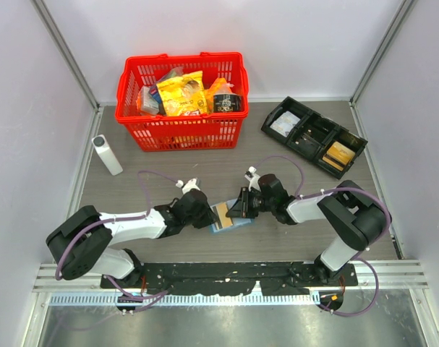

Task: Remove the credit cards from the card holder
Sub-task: Remove the credit card from the card holder.

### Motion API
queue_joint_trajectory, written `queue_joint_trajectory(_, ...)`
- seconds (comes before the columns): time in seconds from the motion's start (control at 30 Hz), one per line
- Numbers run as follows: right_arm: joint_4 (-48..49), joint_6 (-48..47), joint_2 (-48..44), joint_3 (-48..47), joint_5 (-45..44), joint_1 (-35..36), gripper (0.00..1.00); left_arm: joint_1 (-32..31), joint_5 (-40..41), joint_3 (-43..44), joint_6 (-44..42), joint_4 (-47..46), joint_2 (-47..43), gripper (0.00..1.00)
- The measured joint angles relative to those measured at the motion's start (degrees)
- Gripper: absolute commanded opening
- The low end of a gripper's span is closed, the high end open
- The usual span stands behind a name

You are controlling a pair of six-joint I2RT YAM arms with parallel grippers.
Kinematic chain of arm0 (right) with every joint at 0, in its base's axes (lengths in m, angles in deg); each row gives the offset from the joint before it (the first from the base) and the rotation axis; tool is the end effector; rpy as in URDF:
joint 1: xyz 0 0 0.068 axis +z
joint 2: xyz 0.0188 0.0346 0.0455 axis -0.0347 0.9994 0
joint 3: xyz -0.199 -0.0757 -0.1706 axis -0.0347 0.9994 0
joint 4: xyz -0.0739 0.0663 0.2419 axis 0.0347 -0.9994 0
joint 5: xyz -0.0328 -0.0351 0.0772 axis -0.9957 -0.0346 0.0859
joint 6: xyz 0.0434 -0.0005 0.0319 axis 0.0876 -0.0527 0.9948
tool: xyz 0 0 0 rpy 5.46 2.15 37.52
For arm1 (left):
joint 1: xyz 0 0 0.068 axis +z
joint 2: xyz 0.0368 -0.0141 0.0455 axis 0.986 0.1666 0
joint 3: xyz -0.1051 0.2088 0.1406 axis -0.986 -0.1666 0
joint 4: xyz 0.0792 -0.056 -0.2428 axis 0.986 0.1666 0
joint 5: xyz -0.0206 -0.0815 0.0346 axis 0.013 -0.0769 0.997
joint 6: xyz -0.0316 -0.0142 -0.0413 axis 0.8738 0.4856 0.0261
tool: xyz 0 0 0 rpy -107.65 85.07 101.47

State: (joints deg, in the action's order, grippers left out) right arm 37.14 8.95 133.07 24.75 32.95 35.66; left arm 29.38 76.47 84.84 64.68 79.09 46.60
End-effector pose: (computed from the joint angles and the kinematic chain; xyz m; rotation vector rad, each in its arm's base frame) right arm 0.2076 0.1825 0.1192 -0.1852 2.4407 1.3047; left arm 0.1599 -0.1917 0.1463 -0.3647 2.4999 -0.8112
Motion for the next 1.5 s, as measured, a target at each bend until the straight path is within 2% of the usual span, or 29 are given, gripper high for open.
queue_joint_trajectory(0.23, 3.0, 2.0, 0.6, 0.4, 0.7, -0.4, 0.16, 0.2, 0.0, -0.3, 0.5, -0.3, -0.2, 0.00)
queue_joint_trajectory(0.57, 8.0, 4.2, 1.7, 1.5, 2.8, -1.4, 0.01, 0.8, -0.2, -1.2, 1.0, -1.1, -0.9, 0.00)
queue_joint_trajectory(0.9, 9.9, 4.1, 1.6, 2.9, 4.6, -4.1, 0.01, 1.5, -0.3, -2.3, 1.9, -1.1, -1.2, 0.00)
queue_joint_trajectory(1.2, 7.8, 2.1, 0.4, 3.3, 5.0, -5.7, 0.01, 1.6, -0.5, -2.5, 1.9, -0.8, -1.3, 0.00)
queue_joint_trajectory(1.4, 6.6, 1.4, 0.4, 3.3, 5.1, -6.0, 0.01, 1.6, -0.8, -2.4, 0.8, 1.9, -3.2, 0.12)
queue_joint_trajectory(1.5, 6.6, 1.3, 0.4, 3.3, 5.1, -6.0, 0.01, 1.6, -1.3, -1.2, 0.2, 3.1, -4.0, 0.13)
